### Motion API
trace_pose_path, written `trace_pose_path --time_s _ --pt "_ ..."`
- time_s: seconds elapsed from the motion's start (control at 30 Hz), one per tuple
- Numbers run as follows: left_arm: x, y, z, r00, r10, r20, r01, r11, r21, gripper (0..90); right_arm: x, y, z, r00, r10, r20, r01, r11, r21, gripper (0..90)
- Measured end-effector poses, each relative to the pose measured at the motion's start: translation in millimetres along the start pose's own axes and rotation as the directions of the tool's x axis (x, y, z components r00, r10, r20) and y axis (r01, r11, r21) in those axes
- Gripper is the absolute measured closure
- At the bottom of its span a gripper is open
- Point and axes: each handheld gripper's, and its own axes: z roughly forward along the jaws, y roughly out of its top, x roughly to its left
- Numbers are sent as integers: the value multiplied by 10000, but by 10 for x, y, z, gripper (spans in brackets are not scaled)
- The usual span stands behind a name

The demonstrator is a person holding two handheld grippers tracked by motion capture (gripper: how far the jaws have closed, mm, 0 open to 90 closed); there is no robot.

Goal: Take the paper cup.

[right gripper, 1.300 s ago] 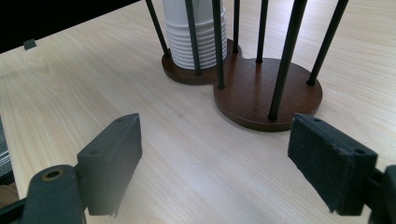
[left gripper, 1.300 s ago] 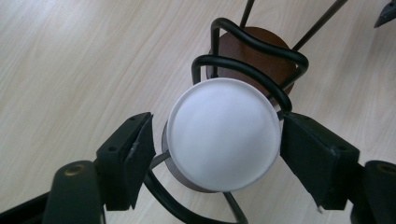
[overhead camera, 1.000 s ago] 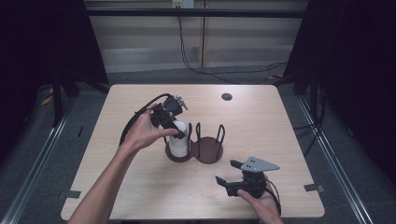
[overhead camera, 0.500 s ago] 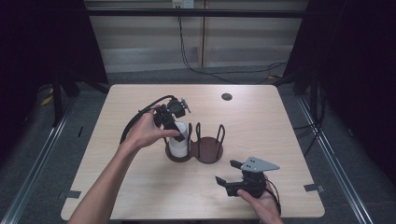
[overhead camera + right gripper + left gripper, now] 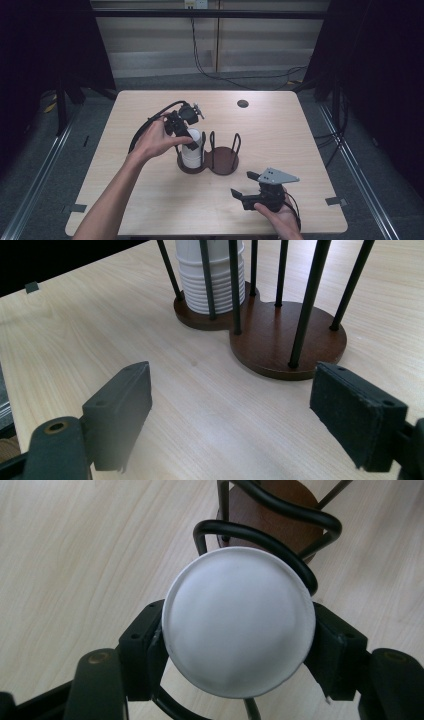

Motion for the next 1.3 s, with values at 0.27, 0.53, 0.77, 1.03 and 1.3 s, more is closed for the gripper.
trace_pose_path --time_s 0.27,0.53,0.77,1.03,1.3 --pt "25 -36 -58 10000 35 2 -35 10000 -71 341 -2 0 3 10000 6 9 -6 10000 -4 165" --pt "-7 -30 -99 9996 145 -224 -148 9998 -95 343 0 0 8 10000 24 5 -24 10000 32 164" --pt "-12 -38 -139 9995 148 -264 -151 9999 -85 354 15 -1 13 10000 37 -27 -37 10000 52 159" --pt "-13 -35 -222 9991 74 -409 -89 9993 -363 361 7 -1 12 10000 66 16 -66 10000 48 159" --pt "-44 -20 -337 9990 136 -432 -158 9986 -495 362 6 0 14 10000 71 1 -71 10000 54 159"
